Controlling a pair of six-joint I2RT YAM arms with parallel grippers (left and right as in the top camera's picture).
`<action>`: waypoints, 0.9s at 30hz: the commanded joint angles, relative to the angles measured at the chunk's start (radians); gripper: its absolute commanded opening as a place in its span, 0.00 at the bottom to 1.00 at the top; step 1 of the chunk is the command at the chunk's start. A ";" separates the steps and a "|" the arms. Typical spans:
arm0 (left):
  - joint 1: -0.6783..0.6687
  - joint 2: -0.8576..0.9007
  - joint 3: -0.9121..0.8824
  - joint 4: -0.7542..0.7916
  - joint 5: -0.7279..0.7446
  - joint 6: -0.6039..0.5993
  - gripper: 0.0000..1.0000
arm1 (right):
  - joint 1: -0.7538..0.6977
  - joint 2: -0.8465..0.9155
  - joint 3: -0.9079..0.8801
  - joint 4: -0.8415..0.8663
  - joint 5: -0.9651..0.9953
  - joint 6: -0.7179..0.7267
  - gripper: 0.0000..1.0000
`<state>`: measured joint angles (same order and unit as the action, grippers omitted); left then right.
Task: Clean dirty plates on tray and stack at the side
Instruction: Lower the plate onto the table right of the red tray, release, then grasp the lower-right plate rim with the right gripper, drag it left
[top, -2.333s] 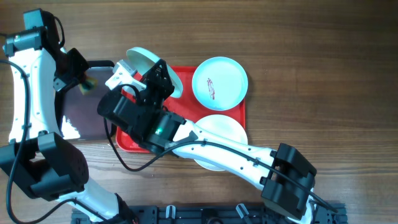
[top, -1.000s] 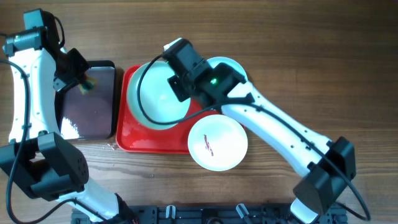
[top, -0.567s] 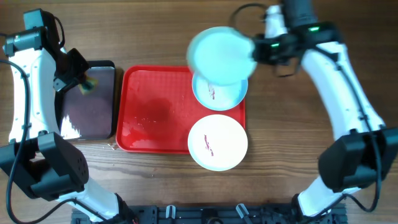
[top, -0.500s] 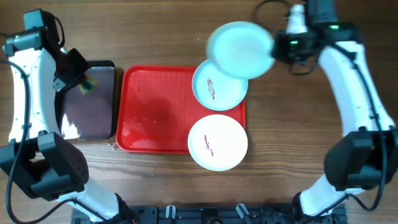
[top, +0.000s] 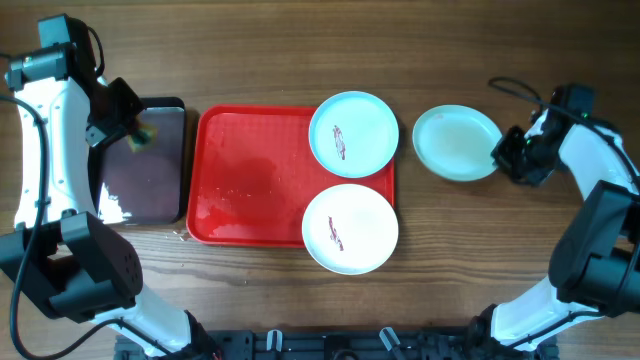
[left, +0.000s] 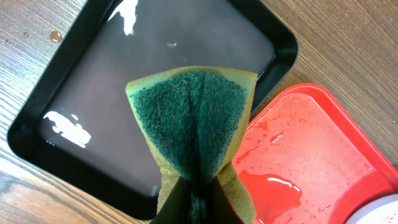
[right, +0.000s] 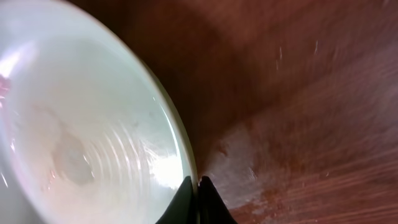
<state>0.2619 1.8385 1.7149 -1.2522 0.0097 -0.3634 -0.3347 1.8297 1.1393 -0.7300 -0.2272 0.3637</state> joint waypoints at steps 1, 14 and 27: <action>0.001 0.010 0.004 0.006 0.009 0.016 0.04 | 0.000 -0.001 -0.090 0.022 0.018 0.003 0.04; -0.023 0.010 0.004 0.007 0.009 0.016 0.04 | 0.008 -0.180 0.057 -0.246 -0.093 -0.186 0.43; -0.049 0.010 0.004 0.021 0.009 0.016 0.04 | 0.385 -0.250 -0.093 -0.240 -0.249 -0.378 0.51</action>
<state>0.2161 1.8389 1.7149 -1.2343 0.0101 -0.3637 -0.0422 1.5780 1.1061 -1.0080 -0.4416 0.0292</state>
